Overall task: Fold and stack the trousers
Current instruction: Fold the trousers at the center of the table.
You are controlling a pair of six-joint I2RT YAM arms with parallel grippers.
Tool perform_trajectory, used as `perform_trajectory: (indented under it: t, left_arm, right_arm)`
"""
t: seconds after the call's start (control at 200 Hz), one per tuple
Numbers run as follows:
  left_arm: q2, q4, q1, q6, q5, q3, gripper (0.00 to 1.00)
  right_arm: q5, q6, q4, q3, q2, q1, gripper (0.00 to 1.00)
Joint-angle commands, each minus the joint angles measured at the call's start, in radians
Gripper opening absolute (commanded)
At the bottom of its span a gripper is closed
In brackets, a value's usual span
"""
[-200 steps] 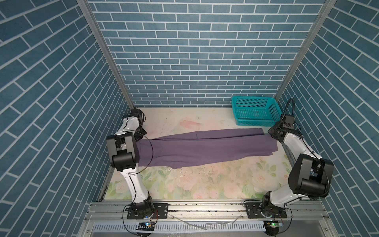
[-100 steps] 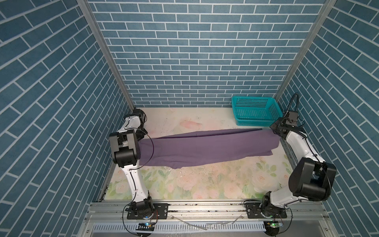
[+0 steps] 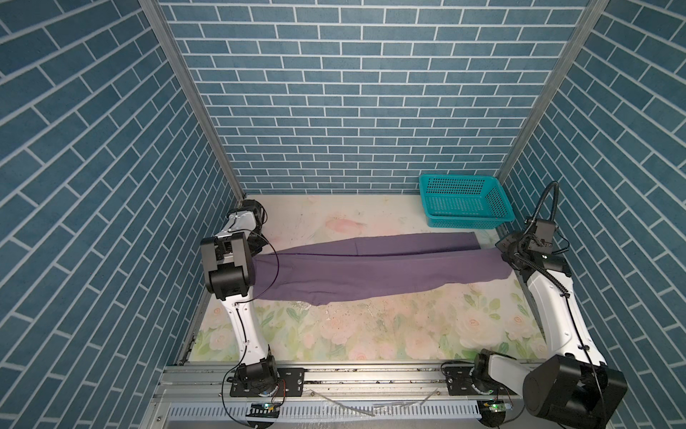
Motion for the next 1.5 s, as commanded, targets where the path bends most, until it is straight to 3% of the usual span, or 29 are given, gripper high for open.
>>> perform_trajectory:
  t: [0.0,0.365,0.55,0.9,1.495]
  left_arm:
    - [0.017,0.008,0.007,0.015,-0.034,0.027,0.02]
    - [0.033,-0.004,0.008,0.014,-0.026,0.053,0.02]
    - [0.029,-0.008,0.008,0.017,-0.028,0.059,0.02]
    - [0.026,-0.009,0.008,0.014,-0.033,0.052,0.02]
    - [0.048,-0.027,0.009,0.009,-0.048,0.078,0.02]
  right_arm:
    - [0.017,0.067,-0.021,-0.005,-0.040,-0.008,0.00]
    - [0.096,0.067,-0.138,0.012,-0.212,-0.009,0.00]
    - [0.126,0.062,-0.129,-0.010,-0.215,-0.010,0.00]
    - [0.115,0.021,0.091,-0.021,0.070,-0.019,0.00]
    - [0.056,-0.048,0.313,0.200,0.577,-0.039,0.00]
